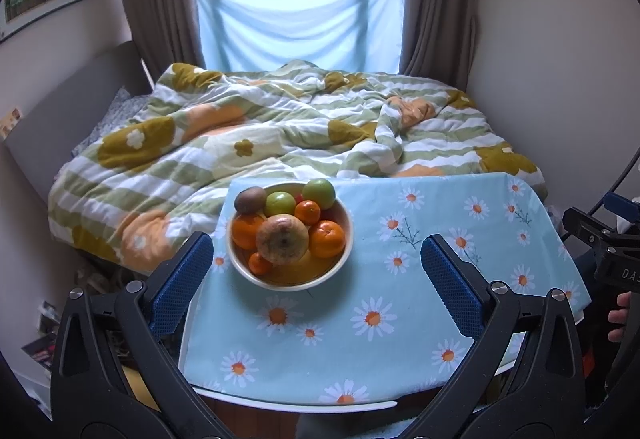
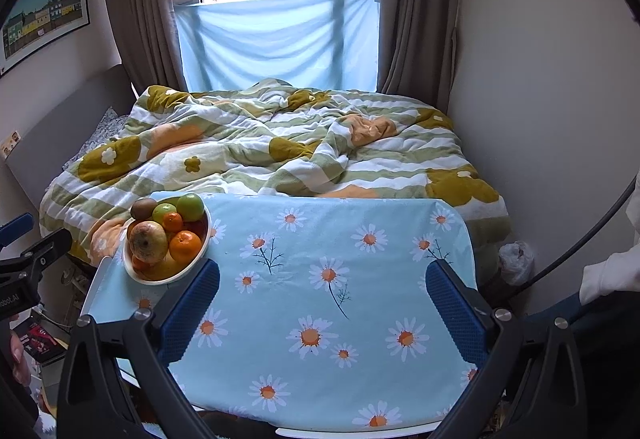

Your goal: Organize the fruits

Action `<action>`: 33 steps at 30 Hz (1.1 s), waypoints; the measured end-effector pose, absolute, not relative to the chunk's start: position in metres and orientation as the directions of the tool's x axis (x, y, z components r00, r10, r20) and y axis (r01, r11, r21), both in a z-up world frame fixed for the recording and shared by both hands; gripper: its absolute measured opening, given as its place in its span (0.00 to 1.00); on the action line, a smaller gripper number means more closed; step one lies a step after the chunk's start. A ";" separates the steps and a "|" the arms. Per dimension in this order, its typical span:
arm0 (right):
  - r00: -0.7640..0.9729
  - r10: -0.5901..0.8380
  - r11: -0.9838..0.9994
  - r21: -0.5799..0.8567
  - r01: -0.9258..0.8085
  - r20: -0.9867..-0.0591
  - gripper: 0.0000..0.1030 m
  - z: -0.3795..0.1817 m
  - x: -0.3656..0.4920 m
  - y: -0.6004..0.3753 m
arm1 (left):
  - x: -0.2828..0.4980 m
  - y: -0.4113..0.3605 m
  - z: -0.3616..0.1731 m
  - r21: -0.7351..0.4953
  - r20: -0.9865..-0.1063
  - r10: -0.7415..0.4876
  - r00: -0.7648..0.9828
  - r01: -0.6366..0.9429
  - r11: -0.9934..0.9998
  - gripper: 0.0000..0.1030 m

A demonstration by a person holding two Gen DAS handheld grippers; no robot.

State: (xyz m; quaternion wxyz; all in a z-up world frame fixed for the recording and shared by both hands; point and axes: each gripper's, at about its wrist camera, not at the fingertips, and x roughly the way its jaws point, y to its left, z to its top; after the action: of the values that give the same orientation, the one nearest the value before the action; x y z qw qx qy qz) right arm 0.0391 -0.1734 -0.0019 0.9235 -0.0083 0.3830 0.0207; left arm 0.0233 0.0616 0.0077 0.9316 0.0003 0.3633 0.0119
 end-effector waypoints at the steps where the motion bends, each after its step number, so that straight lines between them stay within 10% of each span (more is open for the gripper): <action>1: 0.706 0.031 0.999 0.000 -0.044 -0.708 1.00 -0.002 0.039 -0.174 | 0.024 0.061 0.008 0.010 -0.677 0.022 0.735 -0.021 1.000 1.00; 33: 0.709 0.025 0.999 -0.006 -0.041 -0.704 1.00 -0.002 0.039 -0.177 | 0.017 0.062 0.014 0.040 -0.655 0.058 0.753 -0.042 0.998 1.00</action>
State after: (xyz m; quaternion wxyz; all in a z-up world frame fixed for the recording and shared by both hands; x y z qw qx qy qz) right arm 0.0392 -0.1771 -0.0021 0.9244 -0.0103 0.3808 0.0177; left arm 0.0174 0.0619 0.0140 0.9362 0.0114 0.3502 0.0269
